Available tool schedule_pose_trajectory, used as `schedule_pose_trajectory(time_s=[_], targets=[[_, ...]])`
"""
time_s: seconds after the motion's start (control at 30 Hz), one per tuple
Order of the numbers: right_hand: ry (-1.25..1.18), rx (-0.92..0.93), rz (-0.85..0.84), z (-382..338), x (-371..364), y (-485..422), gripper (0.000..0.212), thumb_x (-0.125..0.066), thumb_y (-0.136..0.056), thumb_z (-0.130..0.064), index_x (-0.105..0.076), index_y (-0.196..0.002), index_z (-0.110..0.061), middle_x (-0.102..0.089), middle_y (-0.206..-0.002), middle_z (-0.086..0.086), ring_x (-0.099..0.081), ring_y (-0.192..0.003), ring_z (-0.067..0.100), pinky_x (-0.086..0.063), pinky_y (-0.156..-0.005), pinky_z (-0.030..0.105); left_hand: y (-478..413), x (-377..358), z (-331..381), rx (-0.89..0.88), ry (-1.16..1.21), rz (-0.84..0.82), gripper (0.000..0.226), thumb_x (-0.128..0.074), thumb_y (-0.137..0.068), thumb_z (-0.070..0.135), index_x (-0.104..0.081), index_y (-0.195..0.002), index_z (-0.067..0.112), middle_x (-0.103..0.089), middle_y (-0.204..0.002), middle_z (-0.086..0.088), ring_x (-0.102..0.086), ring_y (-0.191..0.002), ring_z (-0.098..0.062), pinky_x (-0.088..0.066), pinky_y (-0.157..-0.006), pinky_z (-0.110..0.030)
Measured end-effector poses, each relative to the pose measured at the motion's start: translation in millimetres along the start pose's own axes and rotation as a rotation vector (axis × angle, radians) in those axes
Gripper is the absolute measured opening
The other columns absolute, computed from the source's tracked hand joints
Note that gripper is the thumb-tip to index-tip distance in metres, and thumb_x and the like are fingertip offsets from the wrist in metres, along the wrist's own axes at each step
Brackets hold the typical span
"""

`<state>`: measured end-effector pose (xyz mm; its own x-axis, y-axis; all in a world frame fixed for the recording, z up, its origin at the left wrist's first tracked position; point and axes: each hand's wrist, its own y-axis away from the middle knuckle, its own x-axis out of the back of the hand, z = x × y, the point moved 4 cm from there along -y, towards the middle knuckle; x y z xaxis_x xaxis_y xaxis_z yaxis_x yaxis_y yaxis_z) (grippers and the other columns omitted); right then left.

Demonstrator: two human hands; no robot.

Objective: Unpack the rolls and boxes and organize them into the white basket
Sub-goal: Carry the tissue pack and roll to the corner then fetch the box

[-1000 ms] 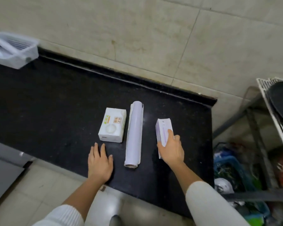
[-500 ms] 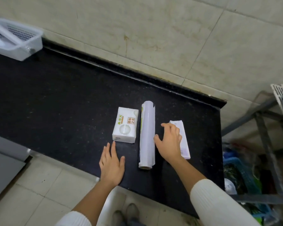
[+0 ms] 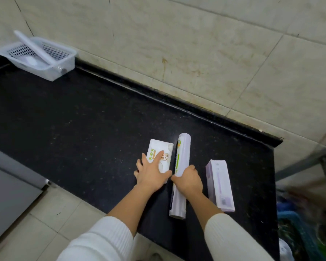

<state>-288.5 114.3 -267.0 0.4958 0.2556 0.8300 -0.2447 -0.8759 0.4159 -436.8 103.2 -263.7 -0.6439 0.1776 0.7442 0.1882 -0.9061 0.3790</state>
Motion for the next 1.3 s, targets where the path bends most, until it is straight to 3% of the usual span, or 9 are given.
schedule_pose_trajectory(time_s=[0.03, 0.1, 0.2, 0.37, 0.47, 0.87, 0.97, 1.3], targets=[[-0.043, -0.002, -0.028, 3, 0, -5, 0.073, -0.073, -0.074, -0.046, -0.046, -0.127, -0.004, -0.059, -0.121, 0.014, -0.062, -0.103, 0.028, -0.056, -0.08, 0.04, -4, -1, 0, 0.002, -0.01, -0.01, 0.084, -0.061, -0.074, 0.06, -0.013, -0.143, 0.055, -0.014, -0.153, -0.013, -0.021, -0.136, -0.036, -0.028, -0.109, -0.052], [-0.157, -0.019, -0.063, 6, 2, -14, 0.062, -0.076, -0.07, -0.044, -0.056, -0.116, -0.007, -0.065, -0.113, 0.01, -0.064, -0.095, 0.024, -0.055, -0.069, 0.033, -10, 2, -2, -0.002, 0.023, -0.008, 0.089, -0.064, -0.069, 0.059, -0.013, -0.142, 0.056, -0.03, -0.136, -0.008, -0.039, -0.118, -0.03, -0.041, -0.093, -0.042], [-0.252, -0.003, -0.094, -1, 1, -26, 0.059, -0.077, -0.068, -0.042, -0.059, -0.112, -0.007, -0.067, -0.109, 0.008, -0.062, -0.088, 0.02, -0.048, -0.065, 0.028, -15, 12, -9, -0.013, 0.056, 0.011, 0.092, -0.065, -0.064, 0.059, -0.014, -0.141, 0.057, -0.036, -0.126, -0.005, -0.043, -0.111, -0.028, -0.039, -0.081, -0.035], [-0.387, 0.057, -0.228, -56, -24, -32, 0.048, -0.078, -0.068, -0.037, -0.069, -0.101, -0.004, -0.072, -0.1, 0.009, -0.069, -0.087, 0.022, -0.058, -0.076, 0.038, -27, 61, -57, 0.052, 0.21, 0.103, 0.091, -0.064, -0.063, 0.059, -0.022, -0.143, 0.053, -0.042, -0.126, -0.006, -0.047, -0.115, -0.03, -0.045, -0.093, -0.039], [-0.43, 0.118, -0.295, -117, -48, -27, 0.043, -0.079, -0.069, -0.036, -0.07, -0.098, -0.005, -0.073, -0.096, 0.008, -0.07, -0.084, 0.02, -0.059, -0.075, 0.036, -40, 116, -105, 0.094, 0.294, 0.184, 0.089, -0.065, -0.063, 0.056, -0.026, -0.143, 0.051, -0.046, -0.126, -0.009, -0.052, -0.114, -0.03, -0.046, -0.097, -0.042], [-0.408, 0.283, -0.465, -421, -214, 49, 0.049, -0.077, -0.071, -0.038, -0.064, -0.107, -0.007, -0.07, -0.102, 0.007, -0.069, -0.086, 0.019, -0.055, -0.065, 0.029, -68, 346, -374, 0.235, 0.275, 0.384, 0.087, -0.055, -0.053, 0.061, -0.029, -0.136, 0.054, -0.047, -0.121, -0.002, -0.055, -0.106, -0.024, -0.046, -0.083, -0.035], [-0.37, 0.306, -0.483, -479, -245, 61, 0.048, -0.076, -0.071, -0.038, -0.064, -0.104, -0.006, -0.069, -0.099, 0.007, -0.067, -0.082, 0.017, -0.05, -0.055, 0.024, -76, 392, -427, 0.266, 0.283, 0.438, 0.085, -0.06, -0.058, 0.057, -0.032, -0.137, 0.051, -0.046, -0.121, -0.004, -0.054, -0.108, -0.026, -0.048, -0.088, -0.038], [-0.186, 0.336, -0.412, -643, -298, 28, 0.055, -0.074, -0.071, -0.045, -0.052, -0.107, -0.011, -0.058, -0.1, 0.004, -0.061, -0.084, 0.02, -0.047, -0.061, 0.029, -159, 487, -510, 0.307, 0.287, 0.471, 0.082, -0.063, -0.069, 0.052, -0.028, -0.143, 0.045, -0.043, -0.13, -0.003, -0.049, -0.114, -0.026, -0.048, -0.092, -0.044]])
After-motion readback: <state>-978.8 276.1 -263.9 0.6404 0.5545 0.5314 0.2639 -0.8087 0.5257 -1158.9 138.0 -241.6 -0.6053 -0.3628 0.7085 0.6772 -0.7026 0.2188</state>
